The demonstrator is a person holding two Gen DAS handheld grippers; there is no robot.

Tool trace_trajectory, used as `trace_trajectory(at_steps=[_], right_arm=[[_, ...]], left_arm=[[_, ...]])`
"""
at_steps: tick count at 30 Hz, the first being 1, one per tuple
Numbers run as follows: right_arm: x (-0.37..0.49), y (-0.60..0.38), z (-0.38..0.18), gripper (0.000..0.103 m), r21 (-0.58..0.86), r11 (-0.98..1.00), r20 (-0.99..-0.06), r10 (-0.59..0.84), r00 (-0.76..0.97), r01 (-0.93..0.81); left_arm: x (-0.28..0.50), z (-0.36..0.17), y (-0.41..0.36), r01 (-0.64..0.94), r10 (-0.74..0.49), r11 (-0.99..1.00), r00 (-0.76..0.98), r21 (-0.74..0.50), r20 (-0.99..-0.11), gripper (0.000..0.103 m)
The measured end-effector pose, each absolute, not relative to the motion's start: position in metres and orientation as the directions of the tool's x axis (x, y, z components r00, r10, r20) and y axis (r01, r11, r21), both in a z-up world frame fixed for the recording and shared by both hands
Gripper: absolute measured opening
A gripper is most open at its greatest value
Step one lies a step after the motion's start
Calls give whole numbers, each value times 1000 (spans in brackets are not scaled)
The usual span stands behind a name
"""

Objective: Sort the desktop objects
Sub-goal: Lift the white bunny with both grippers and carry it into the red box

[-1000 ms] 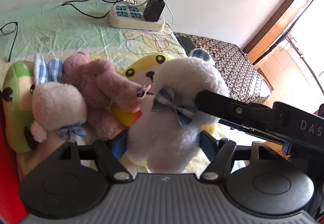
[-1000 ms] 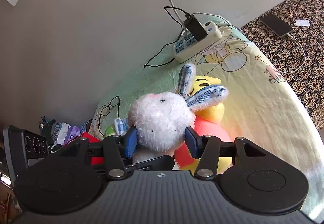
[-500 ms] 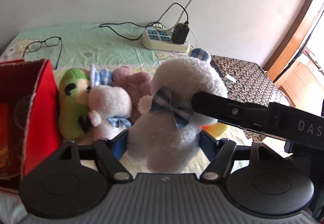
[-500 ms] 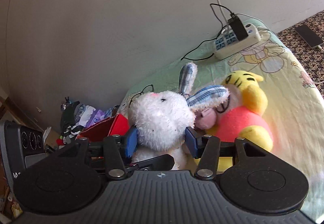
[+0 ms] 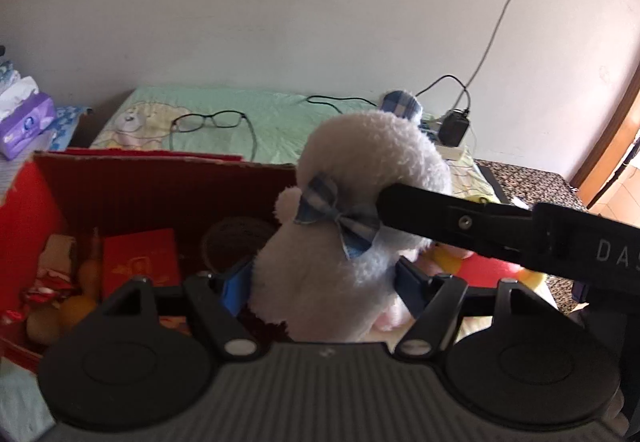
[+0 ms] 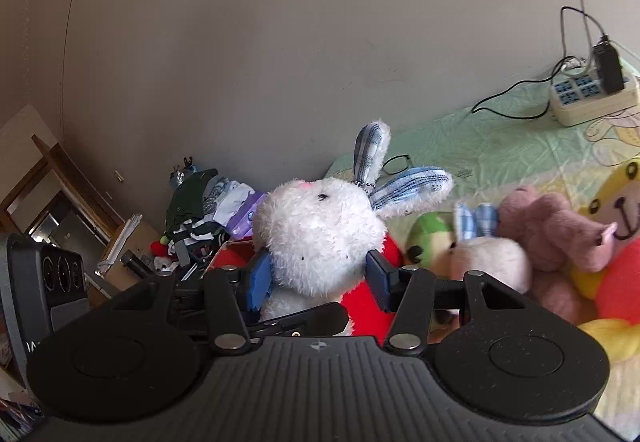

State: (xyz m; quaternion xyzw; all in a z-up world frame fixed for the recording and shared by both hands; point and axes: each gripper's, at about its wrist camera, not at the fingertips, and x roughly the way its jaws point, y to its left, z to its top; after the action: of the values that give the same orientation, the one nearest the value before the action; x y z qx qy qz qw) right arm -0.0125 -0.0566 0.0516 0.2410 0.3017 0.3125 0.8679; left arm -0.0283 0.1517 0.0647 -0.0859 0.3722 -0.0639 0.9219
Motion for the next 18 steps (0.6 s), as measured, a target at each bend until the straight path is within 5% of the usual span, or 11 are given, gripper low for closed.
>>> trace_trajectory(at_steps=[18], right_arm=[[58, 152, 21, 51, 649, 594, -562, 795, 227, -475]], left_arm=[[-18, 20, 332, -149, 21, 984, 645, -99, -764, 70]])
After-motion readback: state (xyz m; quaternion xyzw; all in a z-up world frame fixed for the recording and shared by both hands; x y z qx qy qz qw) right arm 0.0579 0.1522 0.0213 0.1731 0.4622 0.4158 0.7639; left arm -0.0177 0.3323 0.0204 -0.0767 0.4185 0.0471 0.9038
